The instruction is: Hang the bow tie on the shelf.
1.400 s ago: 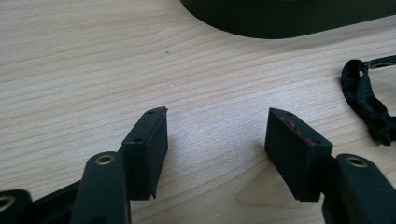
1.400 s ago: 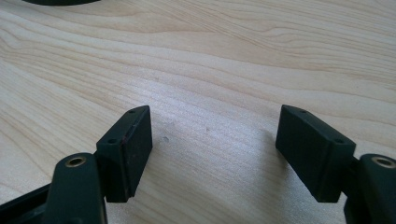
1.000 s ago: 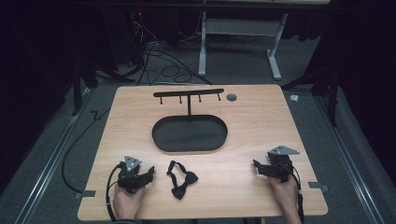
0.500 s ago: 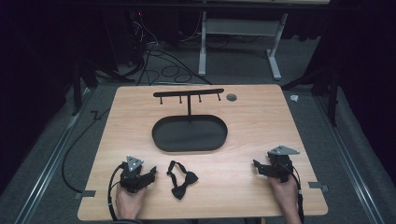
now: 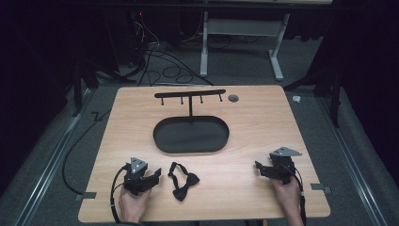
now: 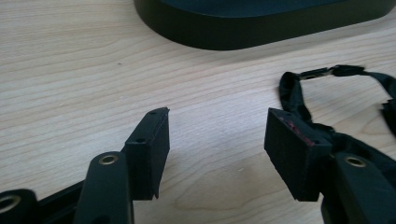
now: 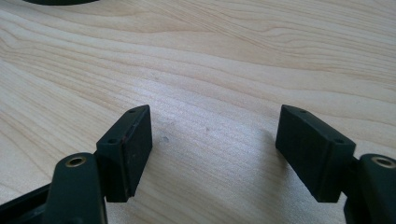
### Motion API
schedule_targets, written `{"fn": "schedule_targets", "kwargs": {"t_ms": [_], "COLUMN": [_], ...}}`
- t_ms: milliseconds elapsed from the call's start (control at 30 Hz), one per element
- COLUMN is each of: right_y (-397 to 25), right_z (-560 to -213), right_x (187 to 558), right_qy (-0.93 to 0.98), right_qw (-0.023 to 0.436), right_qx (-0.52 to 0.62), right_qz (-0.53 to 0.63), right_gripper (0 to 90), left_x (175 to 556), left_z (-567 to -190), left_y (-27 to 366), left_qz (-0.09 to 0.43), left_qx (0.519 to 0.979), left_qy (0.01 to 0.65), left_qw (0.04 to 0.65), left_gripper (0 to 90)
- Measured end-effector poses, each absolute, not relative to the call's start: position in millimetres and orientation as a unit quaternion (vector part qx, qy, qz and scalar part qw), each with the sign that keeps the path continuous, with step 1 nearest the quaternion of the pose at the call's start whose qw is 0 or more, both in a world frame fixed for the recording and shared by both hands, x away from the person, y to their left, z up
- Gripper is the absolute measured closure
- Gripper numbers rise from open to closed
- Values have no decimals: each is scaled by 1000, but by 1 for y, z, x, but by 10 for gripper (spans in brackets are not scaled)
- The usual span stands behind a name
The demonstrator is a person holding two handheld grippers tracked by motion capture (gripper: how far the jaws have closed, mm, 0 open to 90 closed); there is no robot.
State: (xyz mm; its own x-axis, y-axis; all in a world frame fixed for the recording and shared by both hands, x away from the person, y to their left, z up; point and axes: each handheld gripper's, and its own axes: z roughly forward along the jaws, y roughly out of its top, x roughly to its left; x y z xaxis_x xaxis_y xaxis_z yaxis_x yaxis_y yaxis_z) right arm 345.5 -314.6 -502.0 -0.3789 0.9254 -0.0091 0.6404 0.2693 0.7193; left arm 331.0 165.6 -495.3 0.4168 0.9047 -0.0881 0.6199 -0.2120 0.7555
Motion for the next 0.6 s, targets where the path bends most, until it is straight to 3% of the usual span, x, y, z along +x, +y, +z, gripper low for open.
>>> {"fn": "schedule_targets", "kwargs": {"t_ms": [600], "right_y": [-315], "right_z": [-502], "right_x": [346], "right_qy": [766], "right_qw": [221], "right_qx": [510], "right_qz": [322], "right_gripper": [284], "left_x": [336], "left_z": [-488], "left_y": [137], "left_qz": [171], "left_qx": [784], "left_qy": [476], "left_qw": [361], "left_gripper": [446]}}
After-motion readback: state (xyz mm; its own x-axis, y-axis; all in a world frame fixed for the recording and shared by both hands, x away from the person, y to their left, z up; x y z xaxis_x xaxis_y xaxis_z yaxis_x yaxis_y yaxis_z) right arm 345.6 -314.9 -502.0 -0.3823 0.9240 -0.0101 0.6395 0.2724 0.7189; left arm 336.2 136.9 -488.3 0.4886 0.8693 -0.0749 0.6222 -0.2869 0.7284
